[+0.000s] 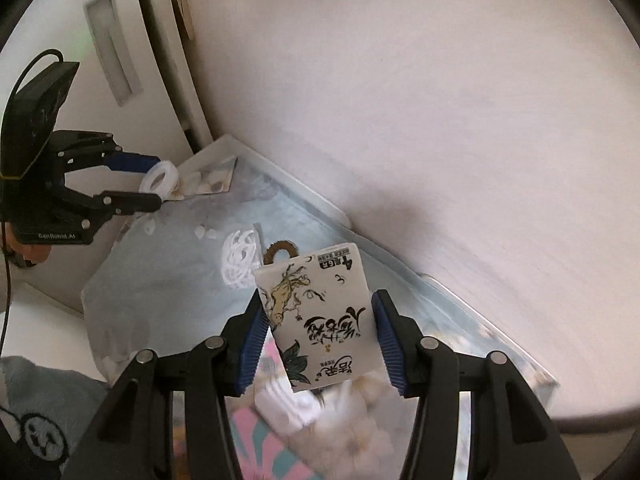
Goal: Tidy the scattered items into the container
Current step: 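Carry the clear ring and white printed box into the cardboard box and open both grippers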
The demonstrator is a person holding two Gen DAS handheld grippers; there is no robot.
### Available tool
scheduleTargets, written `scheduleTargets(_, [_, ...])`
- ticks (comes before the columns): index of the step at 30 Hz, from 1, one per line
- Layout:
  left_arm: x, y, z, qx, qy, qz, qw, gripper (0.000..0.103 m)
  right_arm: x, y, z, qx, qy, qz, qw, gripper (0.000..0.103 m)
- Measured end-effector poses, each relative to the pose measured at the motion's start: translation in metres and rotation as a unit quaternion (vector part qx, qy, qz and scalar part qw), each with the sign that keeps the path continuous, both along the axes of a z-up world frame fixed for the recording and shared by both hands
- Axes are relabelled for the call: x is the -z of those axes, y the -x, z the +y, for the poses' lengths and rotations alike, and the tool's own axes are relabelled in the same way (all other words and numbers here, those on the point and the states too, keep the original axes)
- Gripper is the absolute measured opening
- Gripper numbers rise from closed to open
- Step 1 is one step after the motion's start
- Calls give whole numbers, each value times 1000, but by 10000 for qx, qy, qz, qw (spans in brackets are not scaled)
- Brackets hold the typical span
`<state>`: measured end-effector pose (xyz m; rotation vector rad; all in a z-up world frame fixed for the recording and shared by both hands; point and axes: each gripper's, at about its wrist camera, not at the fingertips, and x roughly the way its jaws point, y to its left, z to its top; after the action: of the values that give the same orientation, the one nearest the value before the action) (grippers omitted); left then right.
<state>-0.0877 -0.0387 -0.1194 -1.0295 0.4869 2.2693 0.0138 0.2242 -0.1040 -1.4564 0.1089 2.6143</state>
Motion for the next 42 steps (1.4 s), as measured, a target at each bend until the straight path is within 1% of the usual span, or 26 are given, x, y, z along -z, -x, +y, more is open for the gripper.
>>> scheduleTargets(3, [-14, -17, 22, 210, -16, 170, 9996, 40, -22, -36, -1, 232, -157, 143, 9995, 48])
scheduleTargets(4, [-18, -22, 27, 254, -28, 203, 9995, 40, -32, -54, -1, 386, -192, 246, 9988, 48])
scheduleTargets(7, [-28, -37, 45, 490, -124, 254, 9984, 40, -30, -75, -6, 682, -206, 412, 9966, 48])
scheduleTargets(9, [-33, -48, 62, 689, -144, 268, 9972, 40, -36, -102, -6, 932, -281, 447, 9942, 48])
scheduleTargets(11, [-33, -55, 76, 828, -119, 284, 9961, 40, -30, -113, -8, 1099, -345, 431, 9924, 48])
scheduleTargets(14, [-32, -70, 102, 1120, -46, 297, 9933, 40, -29, -144, -9, 1403, -351, 426, 9886, 48])
scheduleTargets(16, [-32, -81, 118, 1331, 14, 298, 9906, 40, -26, -160, -10, 1573, -345, 412, 9861, 48])
scheduleTargets(18, [-26, -91, 140, 1552, 34, 278, 9875, 40, -25, -176, -11, 1742, -341, 395, 9833, 48])
scheduleTargets(20, [-29, -103, 146, 1697, 33, 239, 9852, 40, -22, -191, -13, 1914, -329, 386, 9802, 48])
scheduleTargets(23, [-20, -118, 161, 1901, 14, 59, 9818, 40, -19, -208, -16, 2111, -289, 389, 9763, 48])
scheduleTargets(25, [-11, -129, 167, 1970, 95, -108, 9803, 40, -22, -223, -17, 2251, -239, 407, 9732, 48])
scheduleTargets(28, [12, -142, 173, 1957, 244, -461, 9793, 40, -14, -240, -24, 2495, -35, 436, 9674, 48])
scheduleTargets(30, [31, -152, 177, 1937, 399, -690, 9778, 40, 0, -248, -36, 2626, 154, 431, 9638, 48])
scheduleTargets(33, [47, -170, 180, 1964, 595, -626, 9767, 40, 24, -258, -53, 2787, 424, 348, 9588, 48])
scheduleTargets(35, [55, -181, 185, 2014, 609, -768, 9746, 40, 41, -262, -61, 2935, 546, 161, 9543, 48])
scheduleTargets(37, [61, -189, 190, 2049, 679, -770, 9734, 40, 53, -266, -64, 3087, 587, 26, 9493, 48])
scheduleTargets(39, [65, -191, 194, 2050, 822, -723, 9726, 40, 59, -272, -64, 3258, 636, 12, 9433, 48])
scheduleTargets(42, [68, -190, 196, 1973, 923, -732, 9732, 40, 58, -280, -58, 3440, 734, 183, 9359, 48])
